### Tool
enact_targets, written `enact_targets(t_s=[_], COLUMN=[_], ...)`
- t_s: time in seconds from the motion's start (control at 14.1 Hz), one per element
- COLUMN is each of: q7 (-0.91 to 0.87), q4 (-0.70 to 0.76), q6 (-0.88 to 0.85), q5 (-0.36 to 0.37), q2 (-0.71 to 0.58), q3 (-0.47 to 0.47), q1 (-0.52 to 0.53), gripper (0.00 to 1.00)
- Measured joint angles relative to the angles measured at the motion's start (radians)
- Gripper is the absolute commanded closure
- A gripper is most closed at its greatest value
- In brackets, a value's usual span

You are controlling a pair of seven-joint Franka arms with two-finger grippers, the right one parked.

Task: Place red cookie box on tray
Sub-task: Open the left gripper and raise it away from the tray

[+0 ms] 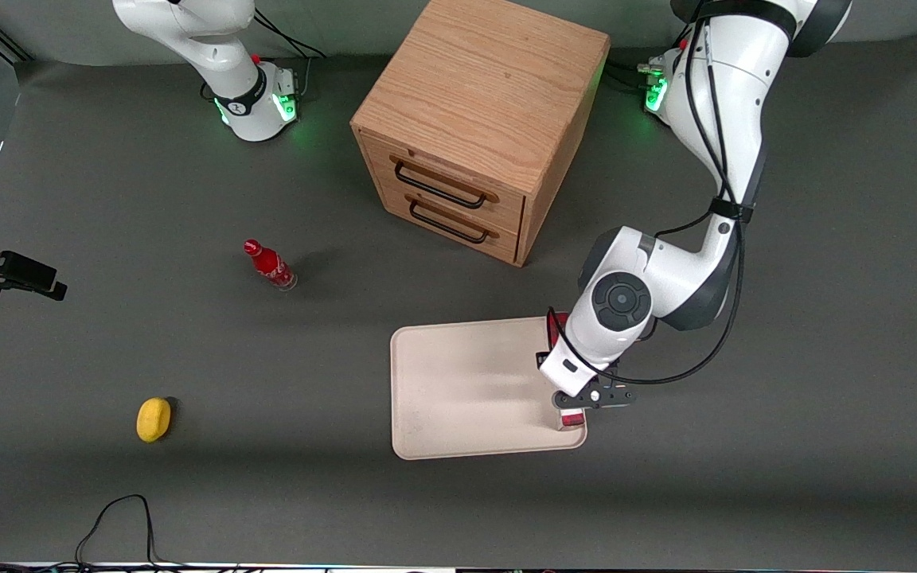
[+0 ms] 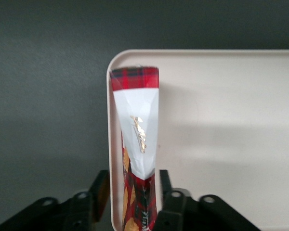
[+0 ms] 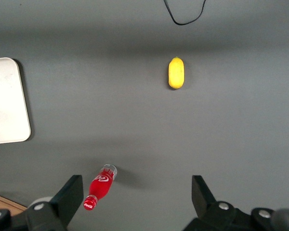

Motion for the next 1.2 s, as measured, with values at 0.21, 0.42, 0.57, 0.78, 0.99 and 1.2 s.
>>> enact_targets(t_s=[0.21, 0.42, 0.57, 0.78, 0.99, 1.2], q7=[0.0, 0.046, 0.14, 0.233, 0.365, 0.427], q4=[0.009, 0.003, -0.028, -0.16, -0.323, -0.42], q6=[-0.092, -0.357, -0.515, -0.586, -0.571, -0.564], q5=[0.0, 0.0, 0.001, 0.005, 0.008, 0.009], q2=[-0.088, -0.269, -0.396, -0.584, -0.75, -0.851], q3=[0.037, 0.076, 0.089, 0.094, 0.097, 0.097], q1=[0.008, 0.043, 0.082, 0.158, 0.243, 0.29], gripper=[0.0, 0.0, 0.0, 0.0, 0.0, 0.0])
